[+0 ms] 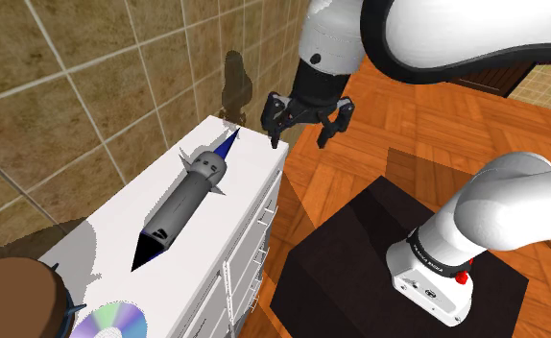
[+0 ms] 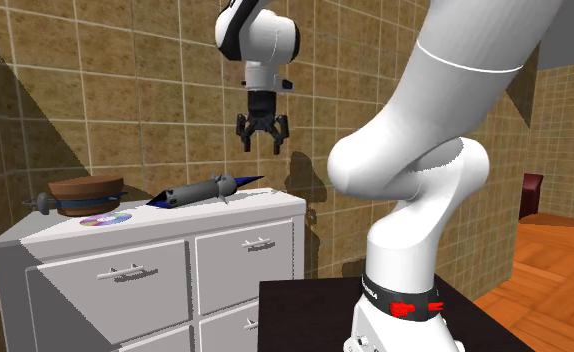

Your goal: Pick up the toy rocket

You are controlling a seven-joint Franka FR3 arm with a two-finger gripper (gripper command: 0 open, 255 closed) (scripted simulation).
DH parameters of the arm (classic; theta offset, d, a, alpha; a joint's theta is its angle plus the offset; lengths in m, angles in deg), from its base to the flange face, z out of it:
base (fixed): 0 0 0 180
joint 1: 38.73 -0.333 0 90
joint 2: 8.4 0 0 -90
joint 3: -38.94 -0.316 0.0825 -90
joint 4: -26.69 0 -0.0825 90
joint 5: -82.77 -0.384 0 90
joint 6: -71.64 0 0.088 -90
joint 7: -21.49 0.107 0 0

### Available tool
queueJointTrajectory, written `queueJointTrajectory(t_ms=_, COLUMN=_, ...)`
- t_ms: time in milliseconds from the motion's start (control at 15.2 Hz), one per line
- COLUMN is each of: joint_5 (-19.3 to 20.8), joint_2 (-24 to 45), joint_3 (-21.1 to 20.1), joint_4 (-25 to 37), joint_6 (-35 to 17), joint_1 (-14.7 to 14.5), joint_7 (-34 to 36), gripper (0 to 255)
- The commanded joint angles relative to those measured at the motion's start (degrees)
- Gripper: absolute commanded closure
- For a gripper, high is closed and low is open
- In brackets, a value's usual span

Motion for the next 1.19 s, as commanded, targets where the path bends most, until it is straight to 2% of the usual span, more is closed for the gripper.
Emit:
queueJointTrajectory(t_ms=0, joint_5=-0.2, joint_2=3.3, joint_3=-4.2, joint_4=1.5, joint_6=-3.2, joint_1=1.6, joint_7=4.6, gripper=0)
queueJointTrajectory(t_ms=264, joint_5=1.6, joint_2=10.5, joint_3=-13.3, joint_4=5.9, joint_6=-8.7, joint_1=6.4, joint_7=14.5, gripper=0)
queueJointTrajectory(t_ms=528, joint_5=7.4, joint_2=19.3, joint_3=-24.5, joint_4=11.6, joint_6=-13.4, joint_1=14.1, joint_7=26.3, gripper=0)
queueJointTrajectory(t_ms=660, joint_5=12.9, joint_2=24.9, joint_3=-32.0, joint_4=15.0, joint_6=-15.3, joint_1=20.0, joint_7=33.6, gripper=0)
queueJointTrajectory(t_ms=726, joint_5=17.0, joint_2=28.5, joint_3=-36.9, joint_4=16.9, joint_6=-15.9, joint_1=23.9, joint_7=38.1, gripper=0)
queueJointTrajectory(t_ms=792, joint_5=23.1, joint_2=33.5, joint_3=-43.6, joint_4=18.9, joint_6=-16.3, joint_1=29.2, joint_7=43.9, gripper=0)
queueJointTrajectory(t_ms=858, joint_5=37.0, joint_2=44.7, joint_3=-43.6, joint_4=21.4, joint_6=-14.9, joint_1=26.2, joint_7=55.1, gripper=0)
queueJointTrajectory(t_ms=924, joint_5=46.9, joint_2=53.0, joint_3=-42.3, joint_4=24.3, joint_6=-12.3, joint_1=22.3, joint_7=63.0, gripper=0)
queueJointTrajectory(t_ms=990, joint_5=53.2, joint_2=58.8, joint_3=-40.9, joint_4=27.0, joint_6=-9.9, joint_1=18.8, joint_7=68.1, gripper=0)
queueJointTrajectory(t_ms=1056, joint_5=50.1, joint_2=56.0, joint_3=-35.7, joint_4=26.3, joint_6=-11.9, joint_1=14.8, joint_7=66.2, gripper=0)
queueJointTrajectory(t_ms=1122, joint_5=51.0, joint_2=56.7, joint_3=-35.6, joint_4=26.0, joint_6=-12.3, joint_1=14.6, joint_7=66.9, gripper=0)
